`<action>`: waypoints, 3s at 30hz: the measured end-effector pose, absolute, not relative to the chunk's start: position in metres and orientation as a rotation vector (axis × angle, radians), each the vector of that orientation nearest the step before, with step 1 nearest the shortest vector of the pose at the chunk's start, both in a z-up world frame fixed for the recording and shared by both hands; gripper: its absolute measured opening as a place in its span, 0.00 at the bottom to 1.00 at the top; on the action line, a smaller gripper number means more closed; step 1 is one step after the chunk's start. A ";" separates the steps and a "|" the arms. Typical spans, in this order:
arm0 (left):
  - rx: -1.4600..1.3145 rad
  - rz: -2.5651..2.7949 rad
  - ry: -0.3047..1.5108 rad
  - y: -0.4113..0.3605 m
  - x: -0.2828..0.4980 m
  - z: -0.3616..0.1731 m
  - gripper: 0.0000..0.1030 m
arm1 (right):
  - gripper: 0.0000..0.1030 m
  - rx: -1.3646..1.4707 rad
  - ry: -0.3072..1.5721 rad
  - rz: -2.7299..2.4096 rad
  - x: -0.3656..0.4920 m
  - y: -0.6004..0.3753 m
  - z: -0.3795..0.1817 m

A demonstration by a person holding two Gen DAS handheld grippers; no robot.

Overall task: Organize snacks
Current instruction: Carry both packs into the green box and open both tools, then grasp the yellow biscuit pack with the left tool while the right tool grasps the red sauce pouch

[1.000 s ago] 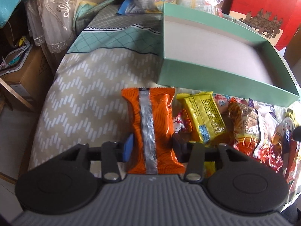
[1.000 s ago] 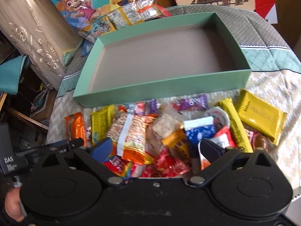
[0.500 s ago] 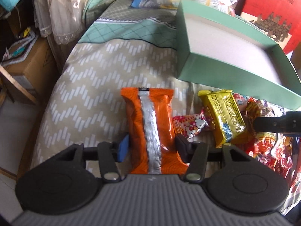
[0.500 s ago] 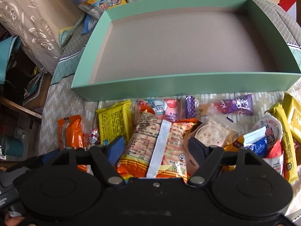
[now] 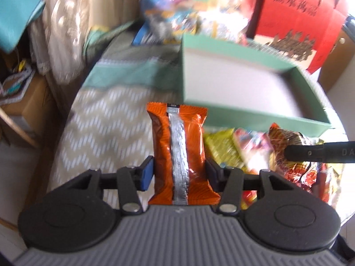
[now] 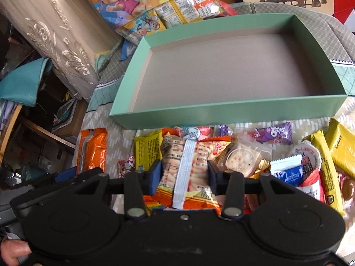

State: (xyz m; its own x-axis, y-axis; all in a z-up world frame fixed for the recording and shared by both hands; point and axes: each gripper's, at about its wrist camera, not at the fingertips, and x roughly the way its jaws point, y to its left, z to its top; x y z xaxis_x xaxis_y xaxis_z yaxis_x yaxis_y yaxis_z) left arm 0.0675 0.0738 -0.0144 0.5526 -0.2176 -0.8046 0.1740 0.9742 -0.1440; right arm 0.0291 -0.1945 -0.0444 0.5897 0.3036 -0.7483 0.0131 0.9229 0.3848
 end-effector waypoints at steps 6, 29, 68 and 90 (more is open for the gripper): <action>0.006 -0.291 0.883 0.039 0.107 0.023 0.47 | 0.41 0.385 0.841 0.166 0.062 -0.218 -0.017; 0.130 -0.241 0.985 -0.038 0.308 -0.040 0.48 | 0.42 0.388 0.854 0.135 0.276 -0.231 -0.048; 0.059 -0.216 1.078 -0.015 0.110 -0.048 1.00 | 1.00 0.427 0.836 0.016 0.037 -0.278 -0.037; 0.161 -0.349 1.084 -0.050 0.070 -0.075 0.54 | 0.86 0.345 0.930 -0.077 -0.051 -0.276 -0.082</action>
State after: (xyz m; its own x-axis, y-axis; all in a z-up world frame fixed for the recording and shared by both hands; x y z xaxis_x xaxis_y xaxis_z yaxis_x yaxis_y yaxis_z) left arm 0.0696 -0.0497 -0.0751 0.4200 -0.1987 -0.8855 0.3551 0.9339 -0.0411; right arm -0.0506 -0.2761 -0.0824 0.5993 0.0824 -0.7963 0.2125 0.9426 0.2575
